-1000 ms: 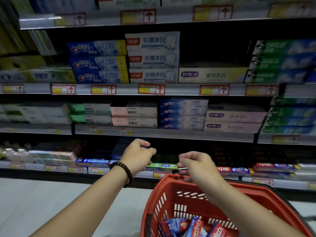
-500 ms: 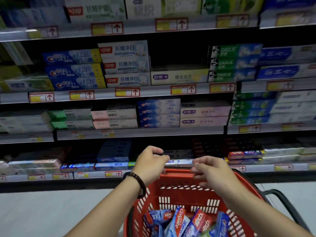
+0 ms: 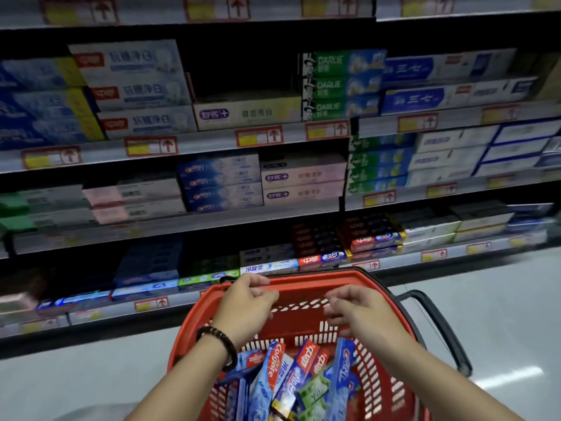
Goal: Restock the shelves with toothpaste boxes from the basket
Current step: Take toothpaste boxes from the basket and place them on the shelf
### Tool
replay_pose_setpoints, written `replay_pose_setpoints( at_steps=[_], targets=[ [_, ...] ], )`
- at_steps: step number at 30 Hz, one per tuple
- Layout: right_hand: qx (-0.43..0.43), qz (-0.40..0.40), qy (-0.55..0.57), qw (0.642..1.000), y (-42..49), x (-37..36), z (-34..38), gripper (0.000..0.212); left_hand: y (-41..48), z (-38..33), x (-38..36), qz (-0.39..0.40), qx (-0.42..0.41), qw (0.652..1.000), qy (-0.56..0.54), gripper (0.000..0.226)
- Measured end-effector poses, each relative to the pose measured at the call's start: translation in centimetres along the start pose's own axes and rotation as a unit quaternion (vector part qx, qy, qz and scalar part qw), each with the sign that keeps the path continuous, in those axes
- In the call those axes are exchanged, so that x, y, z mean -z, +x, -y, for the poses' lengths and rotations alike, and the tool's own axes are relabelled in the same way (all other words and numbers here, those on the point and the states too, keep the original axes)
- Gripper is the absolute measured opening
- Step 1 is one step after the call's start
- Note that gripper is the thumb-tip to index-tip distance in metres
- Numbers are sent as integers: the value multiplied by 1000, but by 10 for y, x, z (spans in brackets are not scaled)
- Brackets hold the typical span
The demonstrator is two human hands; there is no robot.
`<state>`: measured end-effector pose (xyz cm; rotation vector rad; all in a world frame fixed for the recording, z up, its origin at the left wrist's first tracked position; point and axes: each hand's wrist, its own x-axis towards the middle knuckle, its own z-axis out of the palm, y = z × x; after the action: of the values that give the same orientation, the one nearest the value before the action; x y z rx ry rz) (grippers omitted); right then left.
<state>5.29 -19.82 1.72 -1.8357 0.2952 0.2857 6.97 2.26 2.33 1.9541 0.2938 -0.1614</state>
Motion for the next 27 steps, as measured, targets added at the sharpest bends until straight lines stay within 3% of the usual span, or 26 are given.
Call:
replay_pose_setpoints(
  at_steps=[14, 27],
  targets=[
    [-14, -3, 19, 1000, -13, 24, -23, 11, 6, 17, -57, 45, -6, 998, 50, 13],
    [-36, -34, 40, 998, -12, 56, -38, 10, 18, 43, -118, 102, 45, 991, 72, 13]
  ],
)
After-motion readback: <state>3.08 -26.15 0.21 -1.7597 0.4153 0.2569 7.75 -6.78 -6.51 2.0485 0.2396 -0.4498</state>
